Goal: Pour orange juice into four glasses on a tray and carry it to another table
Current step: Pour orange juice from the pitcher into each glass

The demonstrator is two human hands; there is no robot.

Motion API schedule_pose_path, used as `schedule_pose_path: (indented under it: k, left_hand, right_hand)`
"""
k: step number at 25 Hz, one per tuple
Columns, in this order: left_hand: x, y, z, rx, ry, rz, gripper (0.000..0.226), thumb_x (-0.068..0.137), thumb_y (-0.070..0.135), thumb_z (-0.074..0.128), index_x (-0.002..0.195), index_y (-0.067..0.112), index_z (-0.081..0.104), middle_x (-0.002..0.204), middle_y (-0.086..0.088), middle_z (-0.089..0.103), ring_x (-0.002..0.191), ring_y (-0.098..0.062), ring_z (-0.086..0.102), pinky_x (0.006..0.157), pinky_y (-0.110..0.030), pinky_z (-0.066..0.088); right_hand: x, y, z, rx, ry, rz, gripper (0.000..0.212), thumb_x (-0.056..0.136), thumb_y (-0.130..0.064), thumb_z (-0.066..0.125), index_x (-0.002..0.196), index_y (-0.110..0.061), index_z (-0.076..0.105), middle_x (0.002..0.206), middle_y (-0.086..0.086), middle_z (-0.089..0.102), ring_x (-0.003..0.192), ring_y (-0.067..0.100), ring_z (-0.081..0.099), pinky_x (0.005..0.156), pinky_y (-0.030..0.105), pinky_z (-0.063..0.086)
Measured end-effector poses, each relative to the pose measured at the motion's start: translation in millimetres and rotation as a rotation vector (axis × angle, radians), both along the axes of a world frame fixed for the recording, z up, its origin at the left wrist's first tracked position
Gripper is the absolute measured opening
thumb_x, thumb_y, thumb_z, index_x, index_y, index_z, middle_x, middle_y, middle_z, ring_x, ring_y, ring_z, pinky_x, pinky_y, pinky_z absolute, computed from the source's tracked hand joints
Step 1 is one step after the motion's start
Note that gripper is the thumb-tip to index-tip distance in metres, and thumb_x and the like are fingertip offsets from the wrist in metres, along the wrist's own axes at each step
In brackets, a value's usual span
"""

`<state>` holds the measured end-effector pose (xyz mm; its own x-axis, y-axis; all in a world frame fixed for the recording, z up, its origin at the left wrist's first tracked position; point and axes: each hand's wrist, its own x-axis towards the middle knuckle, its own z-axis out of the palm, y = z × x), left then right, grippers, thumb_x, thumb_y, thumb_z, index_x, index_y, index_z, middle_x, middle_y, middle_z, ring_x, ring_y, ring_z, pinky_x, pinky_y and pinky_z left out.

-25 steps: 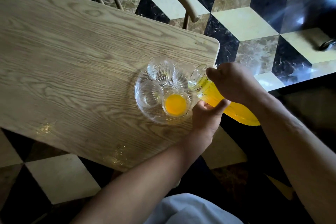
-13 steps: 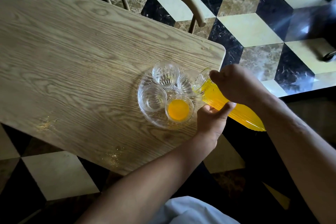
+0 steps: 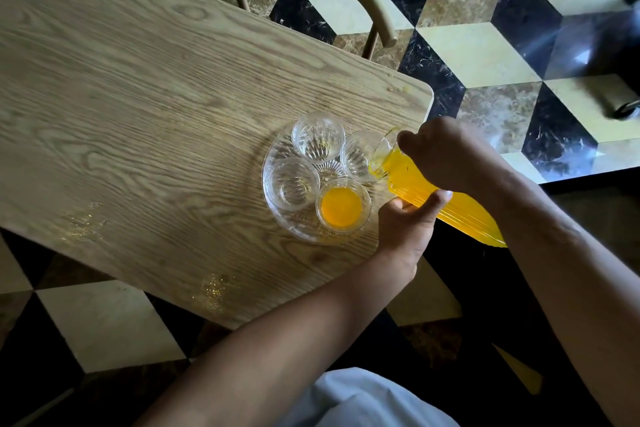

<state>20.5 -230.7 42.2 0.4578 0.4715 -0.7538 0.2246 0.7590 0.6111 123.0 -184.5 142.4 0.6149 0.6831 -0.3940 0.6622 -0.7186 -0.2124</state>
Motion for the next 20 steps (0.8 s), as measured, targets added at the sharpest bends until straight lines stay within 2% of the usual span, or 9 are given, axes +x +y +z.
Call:
schedule_pose_path:
  k: [7,10,14,20]
  left_hand:
    - [0.5,-2.1,-1.7,-0.037,-0.006,0.005,0.057,0.047,0.061,0.085,0.060,0.026,0.043,0.064,0.001,0.042,0.078,-0.020,0.041,0.072,-0.041,0.044]
    - [0.4,-3.4,-0.5,-0.042,-0.002,0.010,0.058,0.048,0.061,0.086,0.064,0.024,0.044,0.069,-0.002,0.043,0.079,-0.020,0.042,0.072,-0.041,0.045]
    - [0.4,-2.4,0.2,-0.051,-0.006,0.002,0.060,0.047,0.062,0.085,0.067,0.023,0.044,0.074,-0.005,0.043,0.081,-0.020,0.042,0.074,-0.041,0.045]
    - [0.3,-3.2,-0.4,-0.065,-0.024,-0.010,0.062,0.047,0.062,0.086,0.070,0.020,0.047,0.074,-0.005,0.046,0.081,-0.019,0.044,0.077,-0.040,0.048]
  right_hand:
    - [-0.2,1.3,0.5,-0.026,0.007,0.026,0.051,0.099,-0.042,0.047,0.061,-0.008,0.046,0.053,0.011,0.041,0.045,0.026,0.038,0.044,0.027,0.025]
    - [0.3,3.0,0.8,-0.080,-0.009,0.071,0.048,0.099,-0.041,0.045,0.068,-0.005,0.049,0.057,0.011,0.042,0.047,0.025,0.039,0.044,0.027,0.024]
    - [-0.7,4.9,3.8,-0.053,0.022,0.001,0.049,0.098,-0.043,0.048,0.068,-0.004,0.054,0.057,0.012,0.047,0.048,0.026,0.042,0.044,0.027,0.030]
    - [-2.0,5.0,6.8,-0.056,0.026,0.008,0.050,0.099,-0.043,0.048,0.069,-0.003,0.056,0.058,0.012,0.048,0.049,0.027,0.044,0.047,0.028,0.033]
